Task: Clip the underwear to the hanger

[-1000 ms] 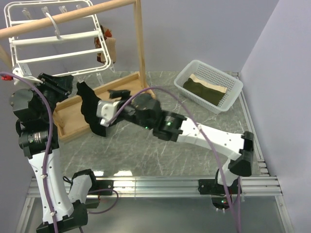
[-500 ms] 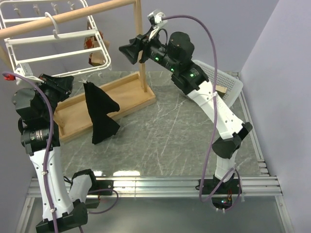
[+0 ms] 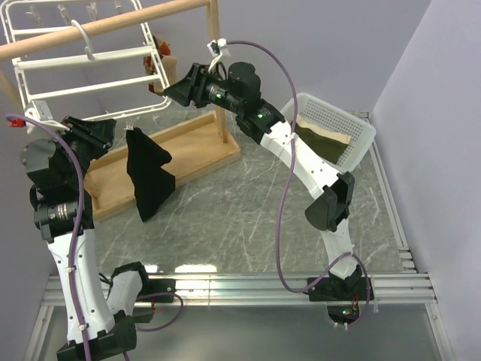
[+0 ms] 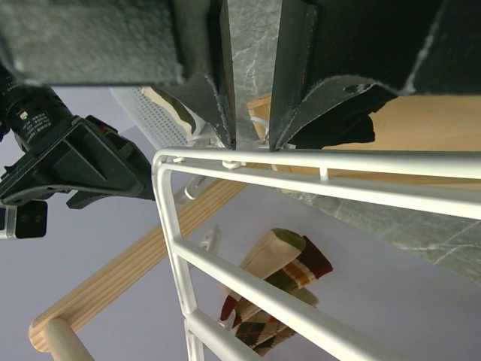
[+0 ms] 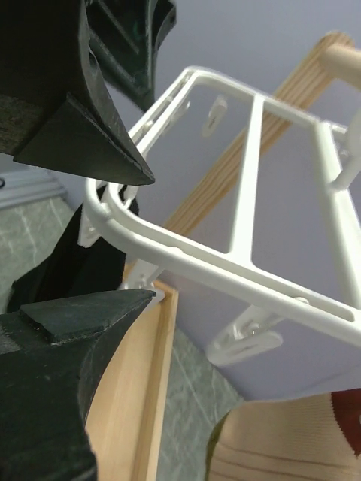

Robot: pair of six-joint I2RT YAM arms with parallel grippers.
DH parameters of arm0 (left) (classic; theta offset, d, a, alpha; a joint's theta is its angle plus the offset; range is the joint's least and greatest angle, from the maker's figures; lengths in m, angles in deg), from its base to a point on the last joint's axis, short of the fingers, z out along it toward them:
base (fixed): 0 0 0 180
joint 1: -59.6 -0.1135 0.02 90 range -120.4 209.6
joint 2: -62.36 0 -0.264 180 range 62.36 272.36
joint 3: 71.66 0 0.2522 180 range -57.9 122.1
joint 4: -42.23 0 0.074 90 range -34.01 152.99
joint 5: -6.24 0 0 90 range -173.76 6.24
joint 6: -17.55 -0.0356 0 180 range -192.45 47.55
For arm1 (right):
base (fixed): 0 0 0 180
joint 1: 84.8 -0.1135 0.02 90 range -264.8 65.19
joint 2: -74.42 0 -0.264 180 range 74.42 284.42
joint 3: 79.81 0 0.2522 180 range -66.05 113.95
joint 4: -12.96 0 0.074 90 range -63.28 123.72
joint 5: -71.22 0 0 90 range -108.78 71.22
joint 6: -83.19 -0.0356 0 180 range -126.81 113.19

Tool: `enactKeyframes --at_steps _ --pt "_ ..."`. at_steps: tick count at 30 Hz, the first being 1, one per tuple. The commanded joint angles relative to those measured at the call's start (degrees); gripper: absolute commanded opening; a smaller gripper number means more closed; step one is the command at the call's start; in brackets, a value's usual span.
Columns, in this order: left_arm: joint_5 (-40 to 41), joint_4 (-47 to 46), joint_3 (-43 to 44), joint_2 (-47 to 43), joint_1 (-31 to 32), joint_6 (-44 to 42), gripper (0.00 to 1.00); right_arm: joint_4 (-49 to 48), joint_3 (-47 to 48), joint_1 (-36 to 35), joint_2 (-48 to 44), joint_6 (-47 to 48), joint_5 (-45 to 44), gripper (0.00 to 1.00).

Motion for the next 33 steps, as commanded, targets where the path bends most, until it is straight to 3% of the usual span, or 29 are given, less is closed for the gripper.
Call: enactKeyframes --at_steps 1,10,21,26,33 --pt "-0.09 -5.25 -0.44 -0.37 -0.32 0.49 0.31 -8.34 1.44 1.13 -0.68 -7.47 3.19 0.65" --pt "1.05 -4.64 0.35 -0.63 -0.50 0.32 0.35 -16.00 3.90 1.13 3.98 -17.15 8.29 0.58" --pt "0.00 -4.29 0.09 -1.69 -0.59 0.67 0.36 -12.84 0.47 1.13 0.91 -13.20 -1.36 0.61" --pt "0.09 -3.93 0.00 -2.04 -0.59 0.49 0.36 -10.55 1.36 0.86 2.93 -13.64 -1.46 0.61" --pt "0.18 -3.67 -0.17 -2.22 -0.67 0.32 0.36 -15.73 0.38 0.69 4.60 -18.12 2.49 0.58"
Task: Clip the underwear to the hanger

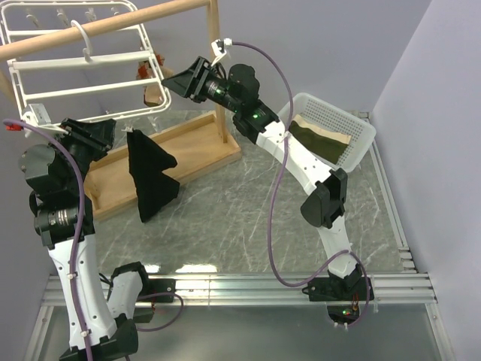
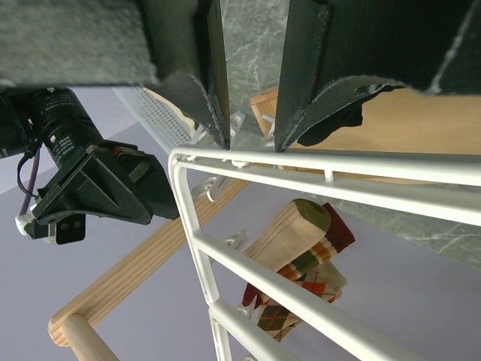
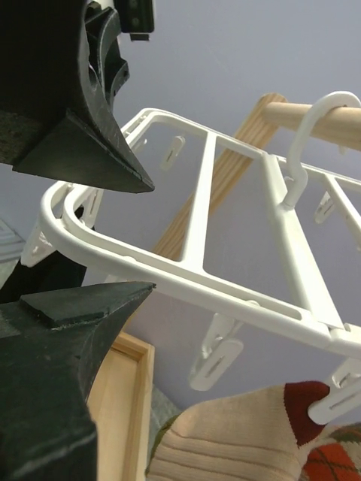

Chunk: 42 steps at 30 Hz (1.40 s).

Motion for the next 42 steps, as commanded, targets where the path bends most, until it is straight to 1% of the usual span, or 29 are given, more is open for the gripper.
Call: enactKeyframes --at_steps 1,7,11,14,18,19,22,23,25,26,28,32,38,42 --pt "0.46 -2.93 0.59 -0.27 -0.41 0.19 0.36 -4.70 1.49 -0.80 1.10 -2.43 1.92 0.57" --pt "0.81 -3.01 0.77 -0.36 -0.41 0.27 0.36 -6.02 1.77 -1.33 2.07 -4.89 4.39 0.54" --pt "0.37 -3.19 1.12 -0.18 -0.41 0.62 0.36 -4.78 1.42 -1.86 2.60 -4.98 4.47 0.54" --pt "0.28 -3.19 1.38 -0.18 -0.41 0.63 0.36 -3.64 1.51 -1.86 3.04 -5.77 3.95 0.57" --pt "0.37 -3.02 1.21 -0.09 -0.41 0.28 0.36 -5.39 1.42 -1.86 3.48 -7.00 4.74 0.57" --pt "0.46 -3.01 1.21 -0.09 -0.41 0.27 0.36 -6.62 1.59 -1.94 3.57 -7.35 5.70 0.55" --pt "0.63 -3.02 0.86 -0.18 -0.41 0.36 0.36 -8.82 1.68 -2.21 3.74 -9.02 7.02 0.47" --pt "0.72 -2.93 0.86 -0.18 -0.41 0.45 0.36 -9.35 1.68 -2.30 3.74 -9.55 7.02 0.37" --pt "1.42 -2.75 0.94 -0.18 -0.41 0.19 0.36 -10.05 1.94 -2.30 3.83 -10.25 6.94 0.24" --pt "1.60 -2.84 0.94 -0.27 -0.41 0.01 0.36 -10.06 2.03 -2.21 3.57 -10.34 7.02 0.12" --pt "2.47 -3.01 1.03 -0.10 -0.41 -0.16 0.36 -10.49 1.60 -1.95 3.04 -10.69 7.29 0.00" --pt "2.83 -4.24 2.44 1.66 -0.41 -0.78 0.31 -11.81 -1.13 -0.80 0.23 -12.27 6.85 0.00" --pt "0.37 -7.49 4.11 5.00 -0.50 0.19 0.27 -14.18 -5.34 1.13 -3.29 -14.64 6.59 0.00" --pt "-0.15 -9.25 4.90 6.32 -0.50 0.45 0.25 -14.19 -5.44 2.54 -4.26 -15.35 6.24 0.00"
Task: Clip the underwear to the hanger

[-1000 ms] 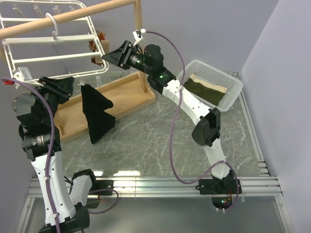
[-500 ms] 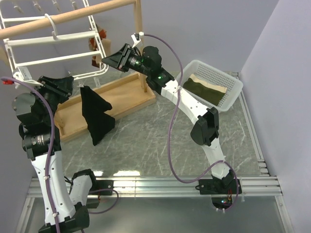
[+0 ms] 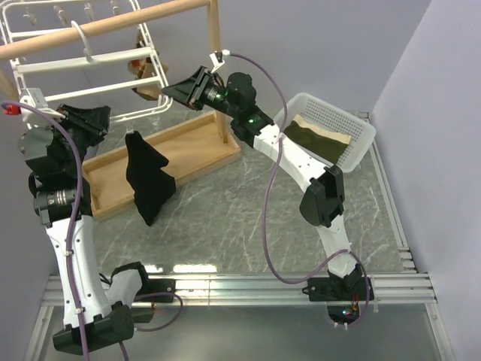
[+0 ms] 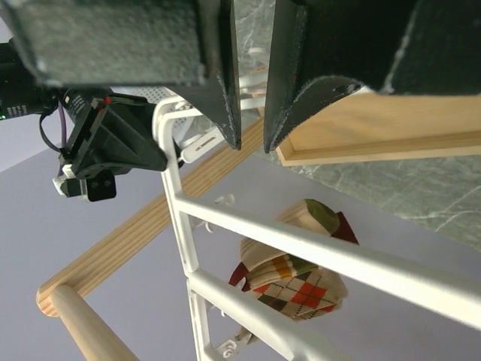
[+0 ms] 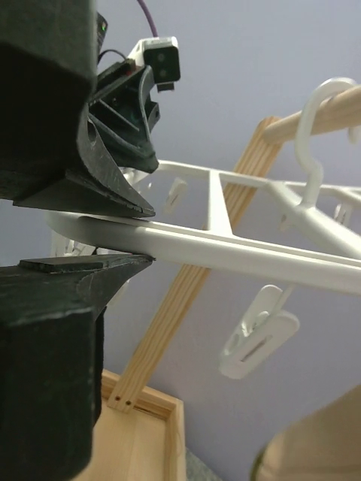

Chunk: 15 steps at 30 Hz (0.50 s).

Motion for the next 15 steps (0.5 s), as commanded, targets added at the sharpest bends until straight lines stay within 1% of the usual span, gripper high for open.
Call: enactKeyframes --at_steps 1,9,15 --pt "-1.42 -4.36 2.95 0.44 -0.30 0.51 0.24 -5.62 0.68 2.21 -5.87 -1.14 1.05 0.00" --pt "-2.83 -6.82 4.62 2.55 -0.30 0.34 0.19 -5.97 -0.90 4.14 -7.98 -1.85 1.40 0.00" --pt "-3.27 -7.52 7.44 4.66 -0.22 -0.45 0.16 -5.53 -1.07 4.76 -9.65 -1.58 1.32 0.00"
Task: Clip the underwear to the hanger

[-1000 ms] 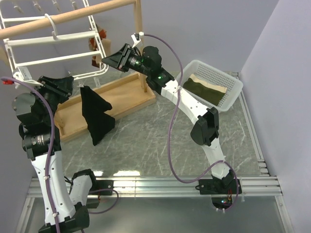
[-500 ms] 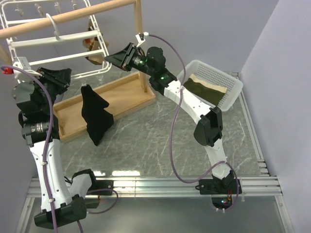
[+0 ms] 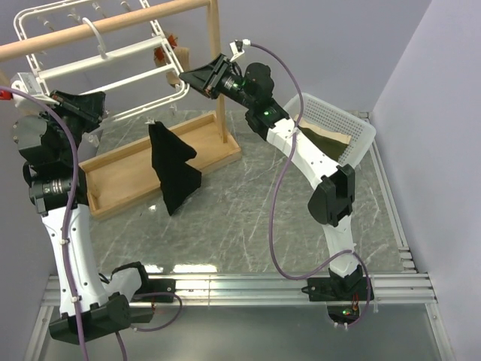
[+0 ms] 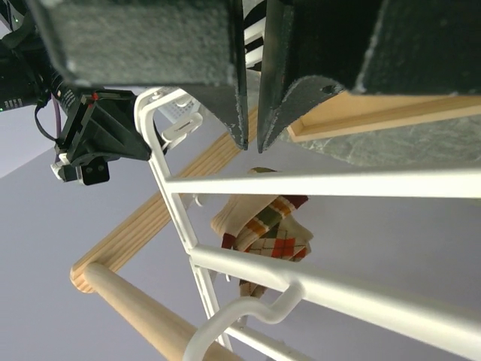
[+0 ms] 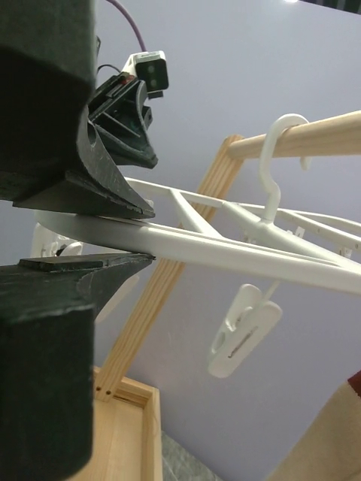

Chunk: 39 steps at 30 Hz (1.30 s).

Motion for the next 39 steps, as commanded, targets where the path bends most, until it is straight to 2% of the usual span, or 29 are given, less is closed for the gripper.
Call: enactKeyframes --at_steps 1,5,11,15,18,20,22,24,28,32,39 --pt "-1.46 -4.18 3.22 0.51 -0.30 -0.43 0.15 -5.60 -0.16 0.35 -7.05 -0.16 1.34 0.00" --pt "-1.72 -5.32 4.01 1.21 -0.30 -0.60 0.15 -6.04 -3.84 0.17 -9.34 -0.34 1.25 0.00" --pt "-9.17 -6.30 5.86 -0.28 -0.30 -0.52 0.34 -4.63 -5.17 -1.85 -9.61 1.07 2.13 0.00" --pt "-13.57 -1.82 4.11 -4.22 -0.30 0.54 0.37 -4.63 -5.34 -3.60 -9.69 1.07 2.22 0.00" --pt "-14.20 1.08 -1.32 -9.13 -0.30 1.33 0.36 -4.02 -5.61 -4.31 -9.96 1.07 1.95 0.00" --pt "-12.45 4.06 -3.62 -11.69 -0.30 2.29 0.33 -3.49 -5.43 -4.84 -10.13 1.15 1.69 0.00" --pt "-9.03 9.25 -6.70 -15.21 -0.30 3.61 0.28 -3.22 -5.78 -5.19 -10.75 1.07 1.69 0.05" --pt "-6.31 12.85 -9.68 -18.02 -0.30 4.66 0.29 -2.87 -6.57 -5.37 -11.53 1.16 1.43 0.10" --pt "-3.06 12.34 -14.35 -20.49 -0.30 8.18 0.28 -3.49 -8.94 -6.33 -12.77 1.24 1.95 0.09" --pt "2.22 9.01 -12.17 -17.17 -0.30 6.69 0.28 -3.31 -10.53 -8.17 -13.74 1.68 2.74 0.08" --pt "6.28 1.80 -4.34 -7.23 -0.48 4.41 0.27 -4.10 -12.46 -10.37 -14.70 2.91 3.27 0.09"
